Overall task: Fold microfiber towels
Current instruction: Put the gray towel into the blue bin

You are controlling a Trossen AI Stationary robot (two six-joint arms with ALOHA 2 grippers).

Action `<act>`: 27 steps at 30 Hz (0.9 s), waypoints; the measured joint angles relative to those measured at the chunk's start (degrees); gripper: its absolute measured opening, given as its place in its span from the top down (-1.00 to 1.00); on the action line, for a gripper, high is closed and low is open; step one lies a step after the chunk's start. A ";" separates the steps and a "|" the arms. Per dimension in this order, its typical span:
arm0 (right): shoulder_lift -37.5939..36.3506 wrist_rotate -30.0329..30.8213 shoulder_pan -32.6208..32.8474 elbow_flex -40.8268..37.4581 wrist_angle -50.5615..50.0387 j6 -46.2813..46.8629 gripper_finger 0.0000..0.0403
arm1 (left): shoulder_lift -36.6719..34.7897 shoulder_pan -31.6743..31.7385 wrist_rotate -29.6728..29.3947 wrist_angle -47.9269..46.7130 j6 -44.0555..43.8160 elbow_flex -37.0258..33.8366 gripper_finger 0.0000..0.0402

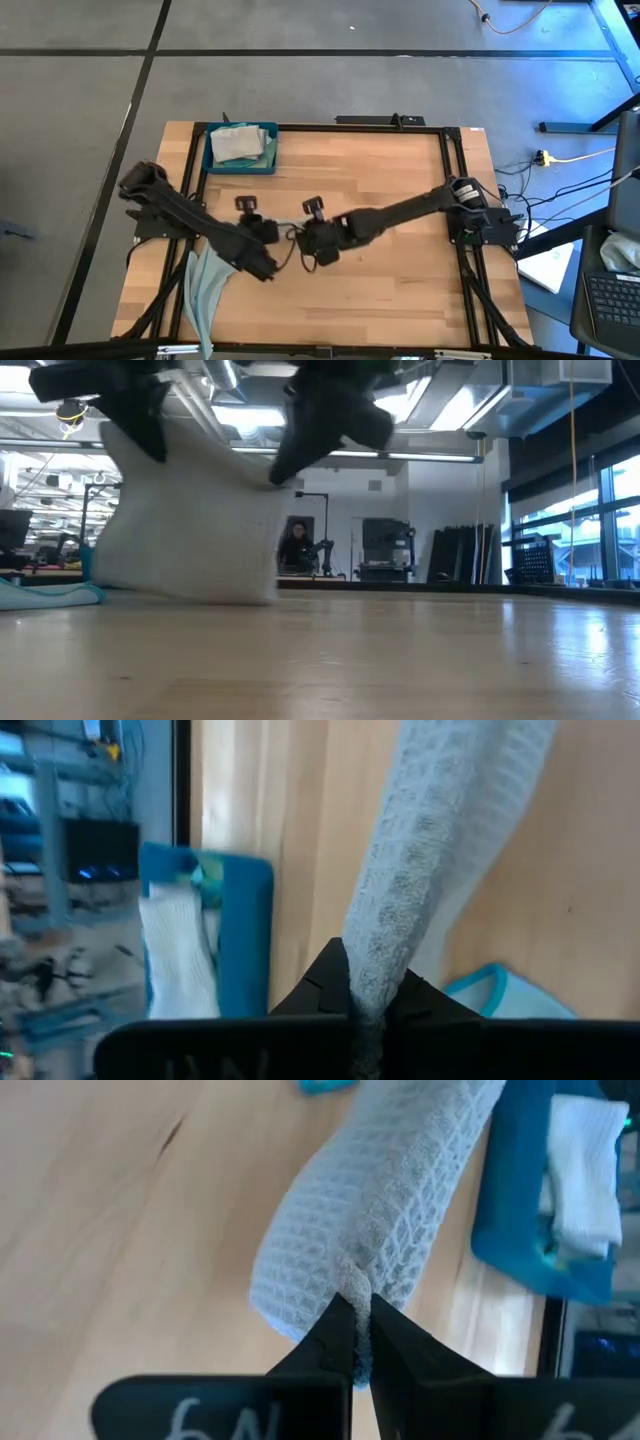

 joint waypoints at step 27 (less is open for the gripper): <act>0.04 -25.19 -24.24 3.71 32.54 -19.33 0.92 | -30.32 27.94 -13.14 0.71 6.03 -20.60 1.00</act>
